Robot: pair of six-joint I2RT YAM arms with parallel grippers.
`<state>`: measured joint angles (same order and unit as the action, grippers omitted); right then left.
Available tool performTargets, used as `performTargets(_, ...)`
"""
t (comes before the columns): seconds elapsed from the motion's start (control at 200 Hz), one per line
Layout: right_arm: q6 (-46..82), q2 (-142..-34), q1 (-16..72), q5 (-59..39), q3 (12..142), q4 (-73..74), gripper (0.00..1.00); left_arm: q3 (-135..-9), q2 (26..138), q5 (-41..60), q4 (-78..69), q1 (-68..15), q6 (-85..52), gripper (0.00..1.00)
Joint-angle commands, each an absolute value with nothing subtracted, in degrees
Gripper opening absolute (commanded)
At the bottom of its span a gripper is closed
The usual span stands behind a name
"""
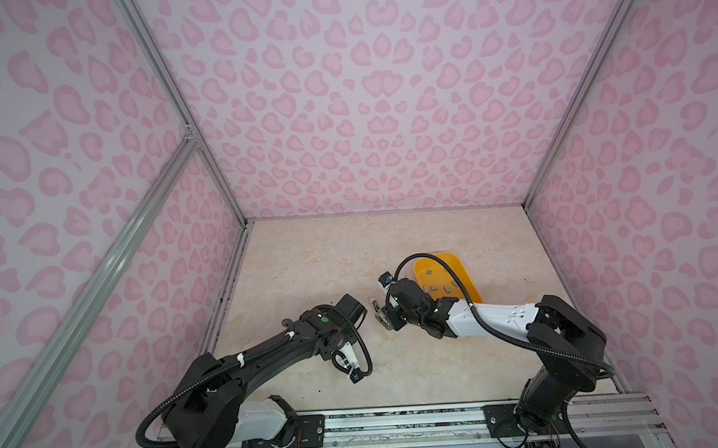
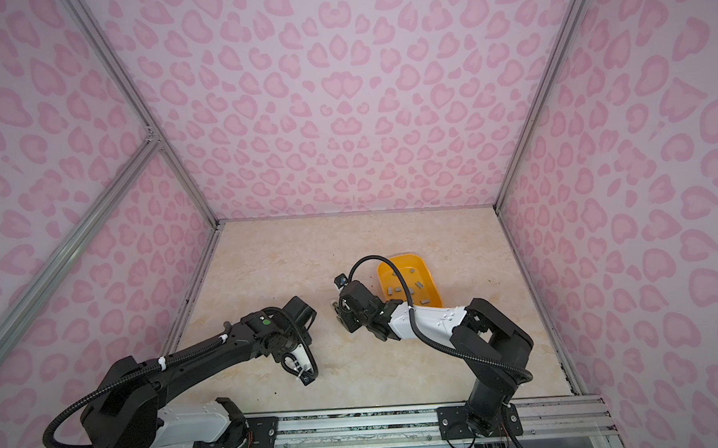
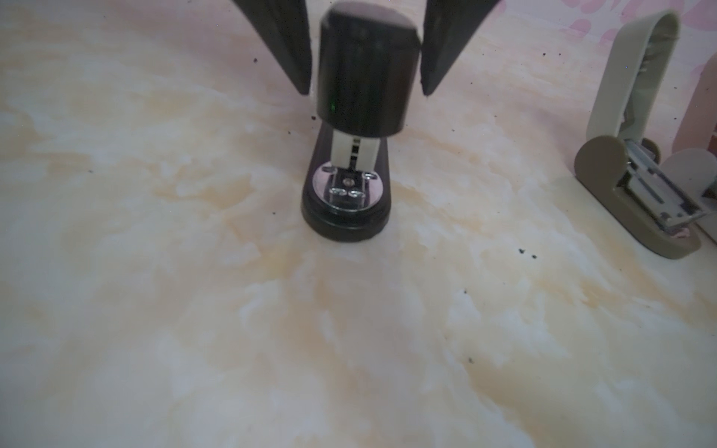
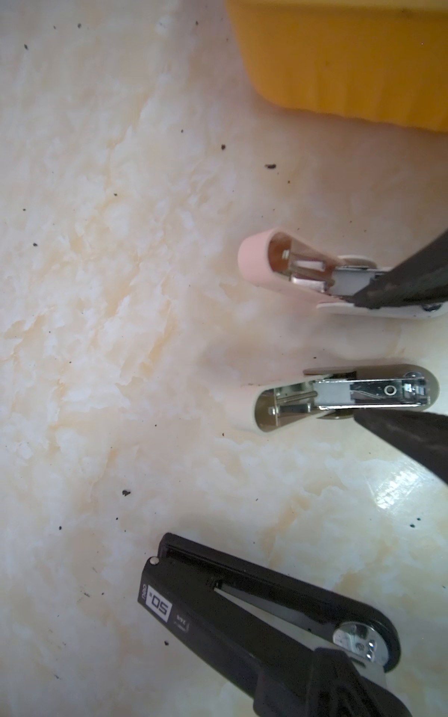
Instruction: Load the staples into the stapler
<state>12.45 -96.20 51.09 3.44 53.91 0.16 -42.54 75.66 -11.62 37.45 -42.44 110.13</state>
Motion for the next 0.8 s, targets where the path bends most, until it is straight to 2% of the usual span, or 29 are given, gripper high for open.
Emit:
performTargets(0.0,12.6,-96.1,51.0,3.8,53.6,1.4,0.44,-43.1,76.2,-11.3,37.4,-42.3,110.9,0.52)
performTargets(0.155,12.7,-96.3,51.0,3.7,53.7,1.4,0.44,-42.8,77.0,-10.8,37.2,-42.3,111.5,0.50)
performTargets(0.261,12.7,-96.0,51.0,3.7,53.4,1.5,0.44,-43.1,77.8,-10.4,36.9,-42.3,111.6,0.44)
performTargets(0.496,12.9,-95.4,50.7,3.8,53.0,1.9,0.43,-44.5,80.8,-10.0,36.6,-42.4,111.5,0.41)
performTargets(0.546,13.0,-95.3,50.8,3.8,53.0,1.8,0.43,-44.7,81.5,-10.2,36.5,-42.3,111.6,0.37)
performTargets(0.596,12.9,-95.1,50.7,3.8,52.8,2.0,0.43,-45.1,81.8,-10.1,36.4,-42.4,111.3,0.27)
performTargets(0.701,13.3,-94.6,50.5,3.9,52.5,2.2,0.39,-47.0,81.0,-8.3,36.4,-42.5,108.7,0.11)
performTargets(0.797,15.1,-91.3,48.8,2.9,49.1,5.9,0.33,-49.2,78.4,-3.7,34.6,-42.2,102.1,0.04)
